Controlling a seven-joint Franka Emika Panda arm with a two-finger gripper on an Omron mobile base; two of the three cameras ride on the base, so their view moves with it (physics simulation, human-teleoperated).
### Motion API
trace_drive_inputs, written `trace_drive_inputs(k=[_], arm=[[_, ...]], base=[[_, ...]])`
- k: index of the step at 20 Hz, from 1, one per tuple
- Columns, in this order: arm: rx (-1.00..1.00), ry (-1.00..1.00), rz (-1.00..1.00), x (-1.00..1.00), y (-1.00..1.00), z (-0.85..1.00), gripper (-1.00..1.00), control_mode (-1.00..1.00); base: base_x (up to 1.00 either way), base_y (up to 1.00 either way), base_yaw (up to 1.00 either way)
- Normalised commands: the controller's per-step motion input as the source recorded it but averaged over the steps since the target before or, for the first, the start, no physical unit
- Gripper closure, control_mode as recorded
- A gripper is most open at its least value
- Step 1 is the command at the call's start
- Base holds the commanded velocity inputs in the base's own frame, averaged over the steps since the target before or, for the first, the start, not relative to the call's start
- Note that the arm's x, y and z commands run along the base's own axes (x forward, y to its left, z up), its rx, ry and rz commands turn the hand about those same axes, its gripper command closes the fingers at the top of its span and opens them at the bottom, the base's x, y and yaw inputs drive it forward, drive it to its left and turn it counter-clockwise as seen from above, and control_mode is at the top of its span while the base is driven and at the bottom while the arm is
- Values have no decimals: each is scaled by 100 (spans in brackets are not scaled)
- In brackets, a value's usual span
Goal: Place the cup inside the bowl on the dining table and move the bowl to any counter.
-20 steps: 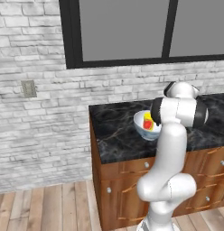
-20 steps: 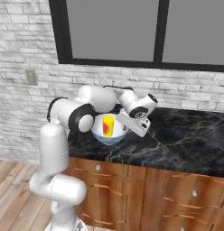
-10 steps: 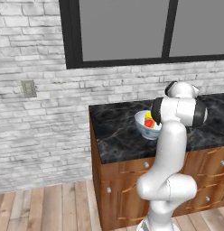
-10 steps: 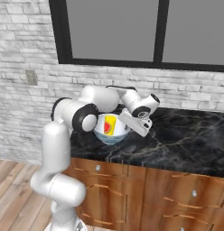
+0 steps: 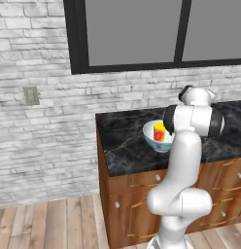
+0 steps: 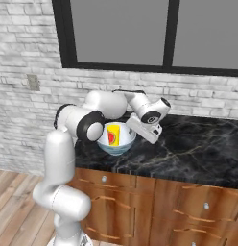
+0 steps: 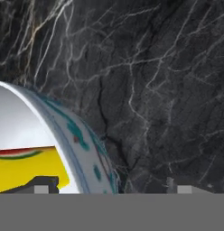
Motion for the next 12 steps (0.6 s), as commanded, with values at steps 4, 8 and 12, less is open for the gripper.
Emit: trace_drive_inputs(k=[4,8,12], arm=[[0,0,0,-24,0,38,-100,-100],[0,-2,0,-63,-1,44,-100,-100],[0,0,0,-84,0,19,-100,-100]], base=[[0,0,0],[0,0,0],[0,0,0]])
